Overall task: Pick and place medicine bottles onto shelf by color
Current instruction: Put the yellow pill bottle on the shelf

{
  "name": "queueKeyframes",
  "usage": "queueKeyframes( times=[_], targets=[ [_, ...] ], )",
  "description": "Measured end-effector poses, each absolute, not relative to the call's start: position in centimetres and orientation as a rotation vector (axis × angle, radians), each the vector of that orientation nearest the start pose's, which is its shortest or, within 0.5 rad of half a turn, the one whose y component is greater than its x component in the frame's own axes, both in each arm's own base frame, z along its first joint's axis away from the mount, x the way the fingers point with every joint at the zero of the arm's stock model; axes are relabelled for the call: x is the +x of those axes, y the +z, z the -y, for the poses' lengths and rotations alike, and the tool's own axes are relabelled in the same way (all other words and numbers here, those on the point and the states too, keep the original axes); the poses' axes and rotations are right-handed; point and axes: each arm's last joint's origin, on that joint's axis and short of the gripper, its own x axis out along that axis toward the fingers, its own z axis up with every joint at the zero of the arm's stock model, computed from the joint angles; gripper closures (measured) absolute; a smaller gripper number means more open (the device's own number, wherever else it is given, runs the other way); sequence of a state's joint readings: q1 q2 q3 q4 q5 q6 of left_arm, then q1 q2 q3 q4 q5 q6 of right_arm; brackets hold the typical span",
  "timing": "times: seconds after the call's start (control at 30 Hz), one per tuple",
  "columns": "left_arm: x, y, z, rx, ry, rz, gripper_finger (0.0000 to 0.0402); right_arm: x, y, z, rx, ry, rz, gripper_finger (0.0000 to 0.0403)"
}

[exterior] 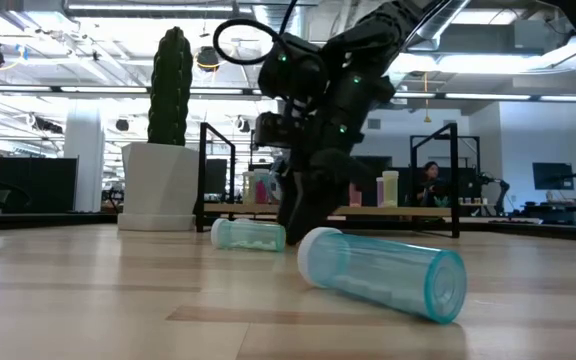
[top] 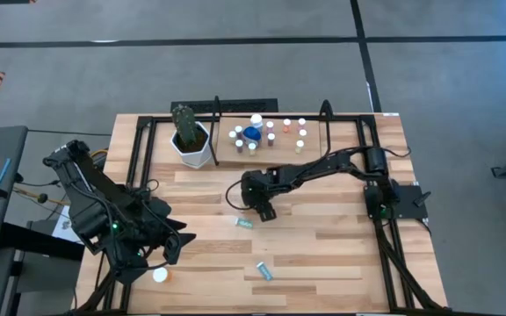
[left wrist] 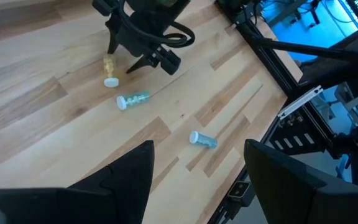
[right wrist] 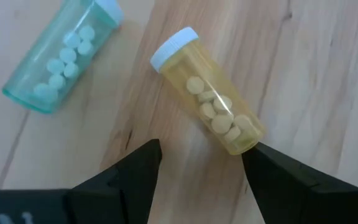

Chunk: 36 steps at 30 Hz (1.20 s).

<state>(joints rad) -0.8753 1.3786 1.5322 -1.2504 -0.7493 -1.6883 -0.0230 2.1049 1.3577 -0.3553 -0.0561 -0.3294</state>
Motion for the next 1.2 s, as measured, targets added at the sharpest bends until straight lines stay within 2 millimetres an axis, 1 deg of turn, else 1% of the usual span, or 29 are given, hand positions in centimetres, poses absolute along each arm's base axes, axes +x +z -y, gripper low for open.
queueKeyframes(
  times=[0.13,0.27,0.47,0.57,0.67,0.77,0.9,0.97,1.1,1.2],
  targets=[
    [17.2,38.0,17.3,-0.813,0.495,-0.585,0.0167,41.9,12.3,0.8,-0.252,0.21,-1.078,0.0157],
    [17.4,38.0,17.1,-0.804,0.502,-0.584,0.0167,42.1,13.2,1.5,-0.25,0.188,-1.069,0.0169],
    [17.6,38.0,16.8,-0.796,0.511,-0.581,0.0167,43.2,14.6,3.3,-0.268,0.107,-1.021,0.0173],
    [17.7,38.0,16.8,-0.797,0.513,-0.58,0.0167,43.1,14.6,4.1,-0.274,0.085,-1.038,0.0173],
    [17.7,38.0,16.8,-0.797,0.512,-0.58,0.0167,42.9,14.5,4.4,-0.288,0.117,-1.056,0.0173],
    [17.7,38.0,16.8,-0.798,0.512,-0.579,0.0167,42.6,14.3,4.4,-0.387,0.18,-1.08,0.0173],
    [17.7,38.0,16.8,-0.797,0.513,-0.578,0.0167,42.7,14.4,3.8,-0.608,0.276,-1.066,0.0173],
    [17.7,38.0,16.8,-0.797,0.515,-0.571,0.0167,42.8,14.5,3.4,-0.689,0.315,-1.055,0.0173],
    [17.7,38.1,16.8,-0.809,0.522,-0.56,0.0167,42.7,14.4,2.4,-0.784,0.393,-1.06,0.0173],
    [17.7,38.1,16.8,-0.81,0.523,-0.56,0.0167,42.8,14.4,1.7,-0.823,0.389,-1.055,0.0173]
  ],
)
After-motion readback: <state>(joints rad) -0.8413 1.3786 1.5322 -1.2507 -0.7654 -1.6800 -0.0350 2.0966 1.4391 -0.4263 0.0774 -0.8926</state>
